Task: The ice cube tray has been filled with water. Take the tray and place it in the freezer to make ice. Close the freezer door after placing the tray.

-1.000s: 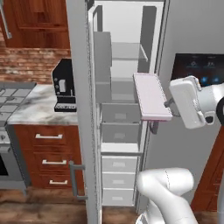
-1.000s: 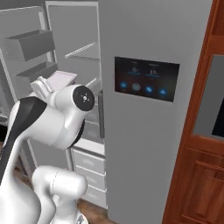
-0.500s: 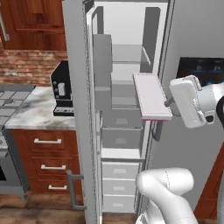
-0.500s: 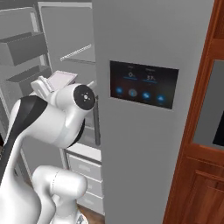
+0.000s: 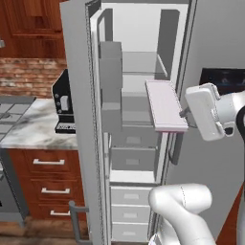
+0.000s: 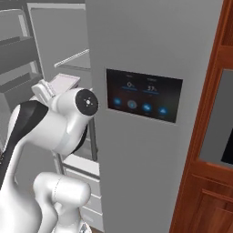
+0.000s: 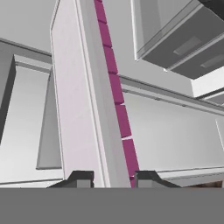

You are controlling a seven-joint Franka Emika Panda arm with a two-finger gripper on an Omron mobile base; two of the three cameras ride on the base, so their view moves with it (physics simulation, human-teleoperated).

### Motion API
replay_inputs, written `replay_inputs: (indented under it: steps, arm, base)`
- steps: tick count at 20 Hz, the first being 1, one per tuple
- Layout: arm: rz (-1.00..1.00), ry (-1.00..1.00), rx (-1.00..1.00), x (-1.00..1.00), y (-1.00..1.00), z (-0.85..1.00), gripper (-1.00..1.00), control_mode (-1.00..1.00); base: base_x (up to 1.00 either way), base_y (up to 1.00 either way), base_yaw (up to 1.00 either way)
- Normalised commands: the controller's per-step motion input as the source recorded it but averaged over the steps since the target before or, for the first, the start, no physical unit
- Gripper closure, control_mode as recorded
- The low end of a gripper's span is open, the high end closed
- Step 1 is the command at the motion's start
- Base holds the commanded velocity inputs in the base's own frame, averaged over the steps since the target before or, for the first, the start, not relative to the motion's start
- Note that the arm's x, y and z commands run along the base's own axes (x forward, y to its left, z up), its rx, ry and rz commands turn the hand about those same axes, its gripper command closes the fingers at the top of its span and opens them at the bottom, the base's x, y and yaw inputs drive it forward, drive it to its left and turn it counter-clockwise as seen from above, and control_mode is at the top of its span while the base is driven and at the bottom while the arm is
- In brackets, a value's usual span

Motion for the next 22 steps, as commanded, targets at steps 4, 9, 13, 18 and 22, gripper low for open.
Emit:
replay_inputs:
  steps: [4,9,13,18,22]
  arm:
    - [0.0,0.0,0.0,0.0,0.0,0.0,1.0,1.0]
    - [0.0,0.0,0.0,0.0,0.0,0.0,1.0,1.0]
    - [-0.01,0.05,0.0,-0.08,0.0,0.29,1.0,-1.0]
    - [-0.03,0.05,-0.06,0.0,0.0,0.39,1.0,-1.0]
    - [0.0,0.1,-0.1,0.05,0.06,0.37,1.0,-1.0]
  base:
    - [0.07,0.0,0.04]
    - [0.0,0.0,0.01]
    - [0.0,0.0,0.0]
    - [0.0,0.0,0.0]
    - [0.0,0.0,0.0]
